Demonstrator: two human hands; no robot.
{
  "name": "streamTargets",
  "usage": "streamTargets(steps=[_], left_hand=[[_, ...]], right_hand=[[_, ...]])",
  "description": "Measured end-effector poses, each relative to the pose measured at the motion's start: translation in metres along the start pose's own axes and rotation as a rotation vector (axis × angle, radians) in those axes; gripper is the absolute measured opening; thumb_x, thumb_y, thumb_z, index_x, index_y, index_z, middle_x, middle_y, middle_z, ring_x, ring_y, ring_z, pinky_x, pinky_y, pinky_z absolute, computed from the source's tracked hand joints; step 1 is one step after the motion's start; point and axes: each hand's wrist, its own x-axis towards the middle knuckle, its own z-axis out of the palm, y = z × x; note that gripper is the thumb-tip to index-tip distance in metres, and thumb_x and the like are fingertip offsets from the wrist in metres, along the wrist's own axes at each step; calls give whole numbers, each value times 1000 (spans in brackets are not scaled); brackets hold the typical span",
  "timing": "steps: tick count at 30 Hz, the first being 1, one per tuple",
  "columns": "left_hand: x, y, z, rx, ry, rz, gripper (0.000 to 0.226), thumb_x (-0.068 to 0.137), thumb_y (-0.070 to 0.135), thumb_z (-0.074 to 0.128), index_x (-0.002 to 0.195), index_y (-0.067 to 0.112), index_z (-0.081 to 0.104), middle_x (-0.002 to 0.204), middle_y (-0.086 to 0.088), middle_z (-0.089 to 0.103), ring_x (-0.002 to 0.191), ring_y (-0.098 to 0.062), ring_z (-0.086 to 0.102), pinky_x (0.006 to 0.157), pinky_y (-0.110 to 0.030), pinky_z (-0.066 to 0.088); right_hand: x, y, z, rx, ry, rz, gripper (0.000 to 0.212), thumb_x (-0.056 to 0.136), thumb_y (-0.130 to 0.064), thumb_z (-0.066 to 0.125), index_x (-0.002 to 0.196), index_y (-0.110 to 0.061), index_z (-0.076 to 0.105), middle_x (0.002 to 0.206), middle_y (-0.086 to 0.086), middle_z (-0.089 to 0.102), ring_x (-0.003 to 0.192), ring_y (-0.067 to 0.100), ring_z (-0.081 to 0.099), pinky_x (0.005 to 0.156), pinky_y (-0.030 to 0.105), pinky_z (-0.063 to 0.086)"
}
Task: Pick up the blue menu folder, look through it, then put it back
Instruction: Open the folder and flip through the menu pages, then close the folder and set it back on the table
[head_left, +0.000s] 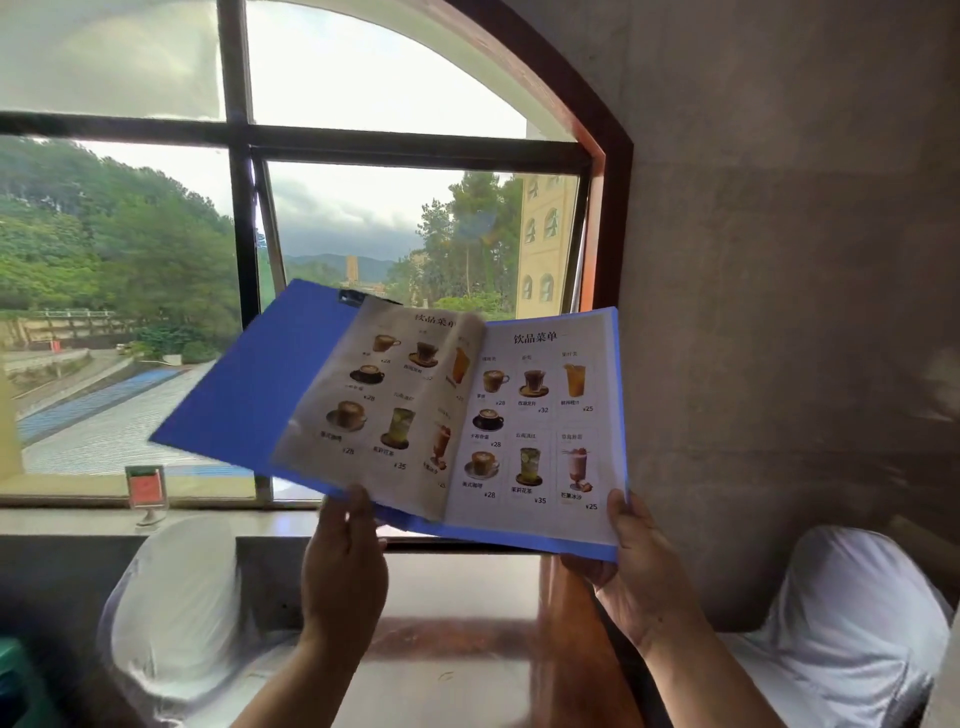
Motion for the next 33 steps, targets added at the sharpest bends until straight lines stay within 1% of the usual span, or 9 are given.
streamTargets(steps=[2,4,7,10,13,16,18,26,33], left_hand=[[-2,7,2,172,-148,114,30,90,77,36,98,54,54,90,27,66,91,-3,68,69,-15,45],[-1,9,1,279,-342,228,51,80,84,46,123,56,49,112,32,63,101,-3,67,73,-17,48],[3,4,-3,273,-475,349,104,74,91,51,160,35,30,153,12,54,127,-8,60,88,-31,54],[9,15,0,9,-357,16,81,82,69,71,147,27,44,105,3,81,80,-5,77,61,-20,58],[18,18,2,-34,-283,-94,46,87,48,76,111,11,67,68,6,78,45,-6,63,41,-19,47],[18,19,-2,-31,-223,-49,32,92,42,71,97,11,69,67,1,74,44,-9,60,40,-21,45],[19,17,-2,-10,-203,-43,25,97,38,70,99,13,68,76,-1,75,49,-9,62,45,-25,47],[20,17,3,-1,-172,-18,16,99,32,69,98,16,67,82,-2,77,61,-17,66,57,-33,48],[16,10,9,-38,-214,-31,18,97,41,68,94,23,65,69,8,75,46,-7,60,43,-21,47]], right_hand=[[-1,4,5,-7,12,13,38,95,-39,62,127,-22,74,119,28,75,103,47,76,68,54,68],[-2,5,11,4,9,19,36,97,-37,62,126,-20,75,116,26,77,100,46,77,67,53,68],[-2,2,15,-9,-30,-18,30,109,-18,50,110,-18,80,98,18,81,79,32,81,52,43,66],[-4,-3,18,-60,-89,-23,32,112,-4,42,117,-2,73,91,23,74,70,32,77,54,41,64],[-5,-9,25,-103,-168,-12,41,115,-30,42,136,-4,65,119,33,73,94,44,78,69,50,66],[-10,-19,35,-164,-210,40,53,104,-56,53,139,-18,66,127,24,74,108,44,75,75,49,66],[-9,-21,38,-263,-152,8,50,97,-45,65,142,-23,64,125,22,76,100,45,78,66,46,67],[-13,-19,42,-314,-48,-82,51,93,-34,65,143,-26,62,118,17,80,87,46,80,52,38,65],[-12,-18,33,-307,-8,-66,40,96,-29,64,136,-24,66,114,19,80,82,40,80,51,37,64]])
